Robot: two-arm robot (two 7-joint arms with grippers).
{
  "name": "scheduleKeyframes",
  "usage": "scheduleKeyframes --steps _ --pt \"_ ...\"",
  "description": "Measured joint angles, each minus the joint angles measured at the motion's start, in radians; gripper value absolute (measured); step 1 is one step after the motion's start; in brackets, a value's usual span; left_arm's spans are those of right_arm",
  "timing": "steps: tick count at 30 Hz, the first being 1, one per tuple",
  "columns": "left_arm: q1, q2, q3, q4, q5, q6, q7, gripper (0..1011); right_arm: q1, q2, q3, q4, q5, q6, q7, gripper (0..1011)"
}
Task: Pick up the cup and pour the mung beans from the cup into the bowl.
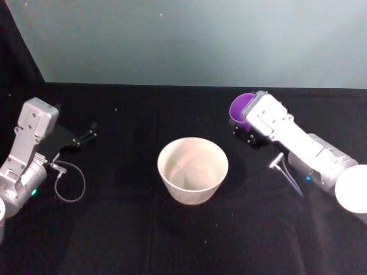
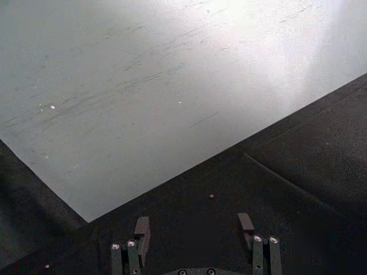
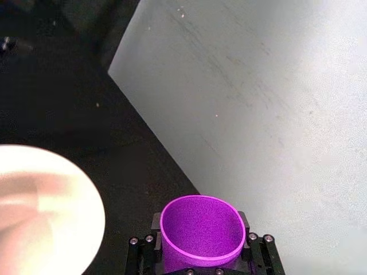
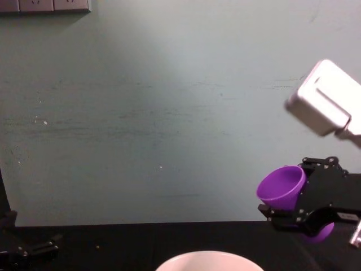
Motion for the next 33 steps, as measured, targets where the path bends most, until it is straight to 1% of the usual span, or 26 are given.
scheduleKeyframes --steps 1,2,3,5,6,9,10,12,13,14,15,16,17,19,20,22,23,25,29,30,32,33 --pt "0.0 0.0 0.0 0.0 0.0 0.0 0.0 1000 0.001 0.003 -0.012 0.0 -0.031 -0.003 -0.009 742" --pt "0.0 0.0 0.0 0.0 0.0 0.0 0.0 1000 0.002 0.004 -0.018 0.0 -0.047 -0.005 -0.013 742" --pt "0.0 0.0 0.0 0.0 0.0 0.0 0.0 1000 0.005 0.006 -0.029 0.001 -0.078 -0.009 -0.021 742" --pt "0.0 0.0 0.0 0.0 0.0 0.0 0.0 1000 0.007 0.01 -0.042 0.003 -0.112 -0.013 -0.032 742" --pt "0.0 0.0 0.0 0.0 0.0 0.0 0.0 1000 0.009 0.013 -0.055 0.005 -0.146 -0.017 -0.043 742" --pt "0.0 0.0 0.0 0.0 0.0 0.0 0.0 1000 0.011 0.017 -0.071 0.007 -0.196 -0.022 -0.059 742" --pt "0.0 0.0 0.0 0.0 0.0 0.0 0.0 1000 0.011 0.02 -0.081 0.007 -0.231 -0.024 -0.074 742" --pt "0.0 0.0 0.0 0.0 0.0 0.0 0.0 1000 0.012 0.023 -0.094 0.008 -0.268 -0.028 -0.089 742" --pt "0.0 0.0 0.0 0.0 0.0 0.0 0.0 1000 0.012 0.026 -0.103 0.008 -0.298 -0.033 -0.101 742" --pt "0.0 0.0 0.0 0.0 0.0 0.0 0.0 1000 0.012 0.028 -0.107 0.009 -0.312 -0.037 -0.106 742" --pt "0.0 0.0 0.0 0.0 0.0 0.0 0.0 1000 0.011 0.032 -0.115 0.009 -0.339 -0.046 -0.118 742" --pt "0.0 0.0 0.0 0.0 0.0 0.0 0.0 1000 0.011 0.032 -0.115 0.009 -0.339 -0.046 -0.118 742" --pt "0.0 0.0 0.0 0.0 0.0 0.0 0.0 1000 0.01 0.036 -0.122 0.01 -0.365 -0.058 -0.131 742" --pt "0.0 0.0 0.0 0.0 0.0 0.0 0.0 1000 0.008 0.041 -0.129 0.011 -0.388 -0.07 -0.145 742" --pt "0.0 0.0 0.0 0.0 0.0 0.0 0.0 1000 0.006 0.047 -0.135 0.011 -0.416 -0.084 -0.162 742" --pt "0.0 0.0 0.0 0.0 0.0 0.0 0.0 1000 0.004 0.053 -0.141 0.012 -0.441 -0.098 -0.177 742" --pt "0.0 0.0 0.0 0.0 0.0 0.0 0.0 1000 0.002 0.059 -0.145 0.014 -0.462 -0.11 -0.189 742" --pt "0.0 0.0 0.0 0.0 0.0 0.0 0.0 1000 0.001 0.064 -0.149 0.016 -0.48 -0.119 -0.196 742" --pt "0.0 0.0 0.0 0.0 0.0 0.0 0.0 1000 0.001 0.071 -0.161 0.023 -0.529 -0.135 -0.21 742" --pt "0.0 0.0 0.0 0.0 0.0 0.0 0.0 1000 0.001 0.075 -0.17 0.024 -0.556 -0.138 -0.217 742" --pt "0.0 0.0 0.0 0.0 0.0 0.0 0.0 1000 0.003 0.079 -0.179 0.024 -0.588 -0.138 -0.223 742" --pt "0.0 0.0 0.0 0.0 0.0 0.0 0.0 1000 0.006 0.084 -0.188 0.022 -0.62 -0.138 -0.224 742"
